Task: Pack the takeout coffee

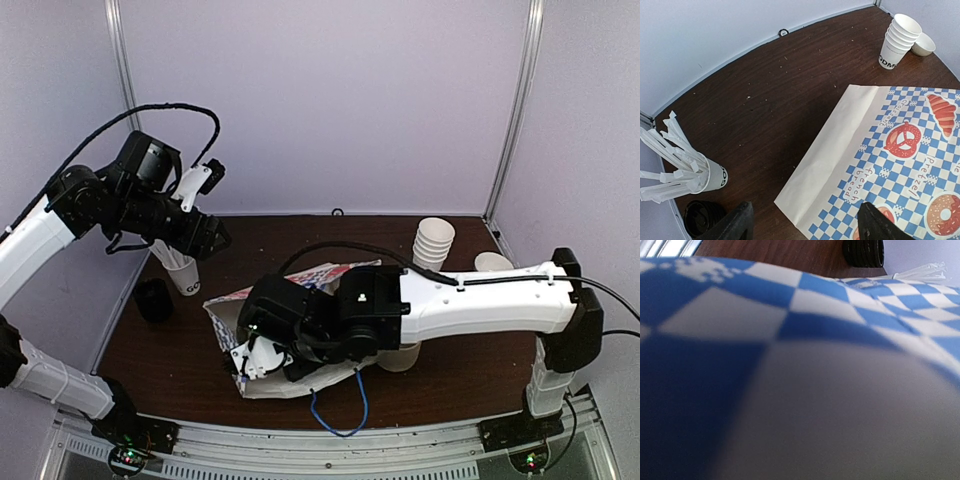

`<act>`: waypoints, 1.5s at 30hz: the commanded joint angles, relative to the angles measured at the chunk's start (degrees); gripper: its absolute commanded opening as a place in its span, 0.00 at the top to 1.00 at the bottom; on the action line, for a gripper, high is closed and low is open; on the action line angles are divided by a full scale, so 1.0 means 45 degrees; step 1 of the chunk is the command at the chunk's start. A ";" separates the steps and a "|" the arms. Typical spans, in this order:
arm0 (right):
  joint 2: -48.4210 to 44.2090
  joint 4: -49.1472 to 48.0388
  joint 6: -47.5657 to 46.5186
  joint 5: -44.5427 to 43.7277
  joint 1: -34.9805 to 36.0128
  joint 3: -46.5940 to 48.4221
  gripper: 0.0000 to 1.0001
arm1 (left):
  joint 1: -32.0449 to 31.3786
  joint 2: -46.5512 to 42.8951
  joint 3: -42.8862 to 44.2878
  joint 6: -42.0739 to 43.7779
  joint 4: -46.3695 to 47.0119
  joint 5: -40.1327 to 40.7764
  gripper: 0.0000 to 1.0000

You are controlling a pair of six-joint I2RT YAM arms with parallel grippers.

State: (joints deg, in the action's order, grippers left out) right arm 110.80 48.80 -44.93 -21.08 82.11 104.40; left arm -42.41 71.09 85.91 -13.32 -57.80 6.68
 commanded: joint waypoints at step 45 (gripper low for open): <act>-0.1707 -0.0203 0.0811 0.0277 -0.0551 -0.1294 0.31 | 0.0680 0.0736 0.0187 0.0510 0.1573 -0.0154 0.25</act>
State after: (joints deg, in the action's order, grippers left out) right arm 103.81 48.66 -42.02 -17.52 79.90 99.37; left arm -39.72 75.00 87.22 -10.83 -53.56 7.09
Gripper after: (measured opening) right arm 0.729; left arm 0.754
